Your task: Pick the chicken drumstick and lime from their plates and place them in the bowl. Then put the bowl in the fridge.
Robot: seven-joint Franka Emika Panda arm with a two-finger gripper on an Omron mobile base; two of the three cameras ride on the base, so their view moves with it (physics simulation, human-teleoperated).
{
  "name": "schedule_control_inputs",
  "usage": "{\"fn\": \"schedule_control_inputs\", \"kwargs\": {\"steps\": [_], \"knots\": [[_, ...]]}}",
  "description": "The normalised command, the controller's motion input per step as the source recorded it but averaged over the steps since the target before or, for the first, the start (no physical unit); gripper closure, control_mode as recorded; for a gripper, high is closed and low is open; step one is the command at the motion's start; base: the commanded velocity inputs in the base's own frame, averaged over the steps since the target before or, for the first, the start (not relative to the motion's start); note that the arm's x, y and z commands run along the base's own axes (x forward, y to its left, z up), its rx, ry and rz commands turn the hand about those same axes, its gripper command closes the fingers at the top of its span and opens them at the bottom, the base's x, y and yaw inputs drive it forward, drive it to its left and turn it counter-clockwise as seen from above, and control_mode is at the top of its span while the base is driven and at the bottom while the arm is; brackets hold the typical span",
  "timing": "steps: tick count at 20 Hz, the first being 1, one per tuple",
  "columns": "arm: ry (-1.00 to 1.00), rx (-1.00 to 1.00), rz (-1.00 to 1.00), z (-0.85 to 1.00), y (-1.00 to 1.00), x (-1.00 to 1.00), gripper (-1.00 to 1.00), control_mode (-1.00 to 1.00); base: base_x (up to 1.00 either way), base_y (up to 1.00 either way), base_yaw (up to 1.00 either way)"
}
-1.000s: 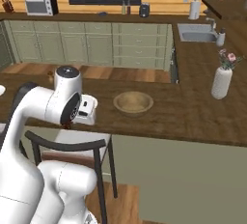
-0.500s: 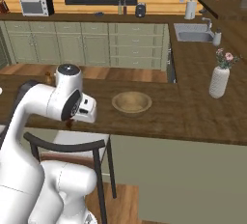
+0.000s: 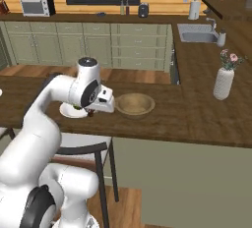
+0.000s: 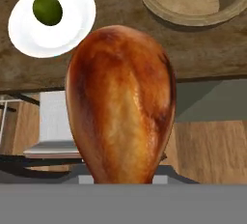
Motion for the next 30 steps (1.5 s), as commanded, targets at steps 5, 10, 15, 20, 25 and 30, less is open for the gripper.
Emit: {"fn": "schedule_control_inputs", "kwargs": {"steps": [5,10,15,20,25,30], "knots": [[0.06,0.0,0.0,-0.16,-0.65,1.0,1.0,-1.0,0.0,0.0,0.0],[0.0,0.0,0.0,-0.33,-0.25,0.97,1.0,-1.0,0.0,0.0,0.0],[0.0,0.0,0.0,-0.45,-0.12,0.84,1.0,-1.0,0.0,0.0,0.0],[0.0,-0.02,0.0,-0.56,-0.06,0.67,1.0,-1.0,0.0,0.0,0.0],[0.0,-0.01,0.0,-0.44,-0.02,0.48,1.0,-1.0,0.0,0.0,0.0],[0.0,0.0,0.0,-0.34,-0.09,0.35,1.0,-1.0,0.0,0.0,0.0]]}}
